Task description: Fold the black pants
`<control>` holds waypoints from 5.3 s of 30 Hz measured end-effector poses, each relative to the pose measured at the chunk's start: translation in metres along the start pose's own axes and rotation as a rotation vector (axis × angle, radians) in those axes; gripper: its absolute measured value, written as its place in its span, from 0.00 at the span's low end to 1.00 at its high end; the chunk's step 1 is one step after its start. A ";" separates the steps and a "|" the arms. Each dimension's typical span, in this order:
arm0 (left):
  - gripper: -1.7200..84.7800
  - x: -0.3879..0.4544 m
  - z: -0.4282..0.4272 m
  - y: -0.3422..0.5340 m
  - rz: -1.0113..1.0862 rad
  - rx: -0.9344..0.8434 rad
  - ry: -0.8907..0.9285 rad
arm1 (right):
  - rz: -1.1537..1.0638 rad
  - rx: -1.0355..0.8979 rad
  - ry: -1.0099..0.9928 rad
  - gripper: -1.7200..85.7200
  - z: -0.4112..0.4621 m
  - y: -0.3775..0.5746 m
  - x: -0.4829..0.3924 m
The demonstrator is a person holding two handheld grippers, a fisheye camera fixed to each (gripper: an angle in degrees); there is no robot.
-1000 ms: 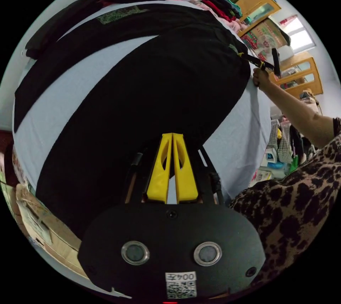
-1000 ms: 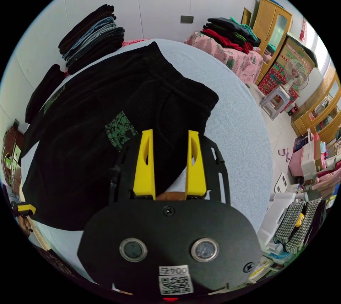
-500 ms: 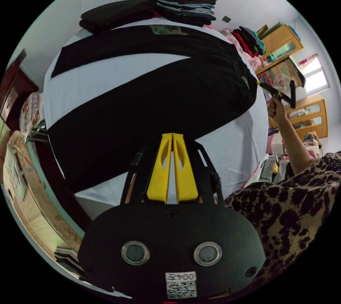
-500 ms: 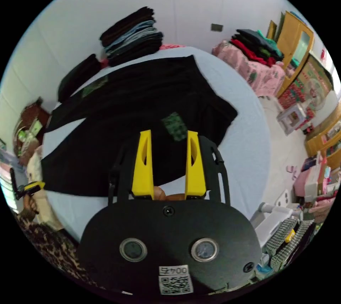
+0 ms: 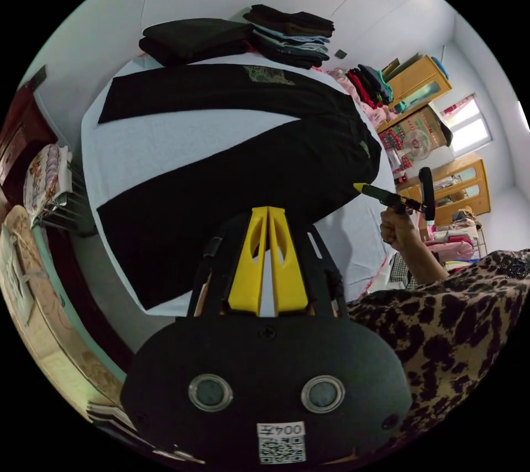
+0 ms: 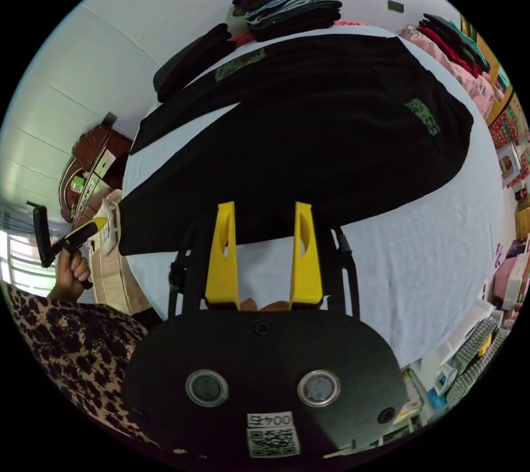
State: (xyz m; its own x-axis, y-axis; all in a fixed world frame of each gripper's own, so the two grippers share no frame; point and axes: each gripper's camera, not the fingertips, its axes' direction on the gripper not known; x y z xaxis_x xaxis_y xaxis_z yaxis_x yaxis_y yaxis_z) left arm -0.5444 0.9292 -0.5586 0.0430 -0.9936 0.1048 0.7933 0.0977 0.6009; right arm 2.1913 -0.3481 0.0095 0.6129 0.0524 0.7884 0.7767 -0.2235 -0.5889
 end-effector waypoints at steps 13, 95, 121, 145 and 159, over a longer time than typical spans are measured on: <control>0.02 -0.240 -0.090 -0.020 0.130 -0.044 0.210 | 0.254 -0.022 0.015 0.21 0.133 0.039 -0.120; 0.16 -0.379 -0.122 -0.620 0.592 -0.031 0.299 | 0.725 -0.419 0.192 0.12 0.469 0.119 -0.073; 0.17 -0.124 0.032 -0.598 1.010 -0.307 0.046 | 0.736 -0.408 0.236 0.12 0.461 0.153 -0.052; 0.06 -0.143 0.018 -0.598 0.955 -0.272 0.028 | 0.704 -0.475 0.193 0.12 0.443 0.165 -0.043; 0.10 -0.290 -0.067 -0.555 0.833 -0.285 0.086 | 0.695 -0.534 0.163 0.11 0.433 0.162 -0.045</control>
State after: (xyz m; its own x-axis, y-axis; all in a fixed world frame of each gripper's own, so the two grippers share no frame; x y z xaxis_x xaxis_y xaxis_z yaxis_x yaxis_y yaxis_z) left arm -0.9562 1.1592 -0.9753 0.7113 -0.6076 0.3534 0.6044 0.7854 0.1339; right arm 2.3523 0.0345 -0.1980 0.8602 -0.3942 0.3236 0.0409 -0.5791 -0.8143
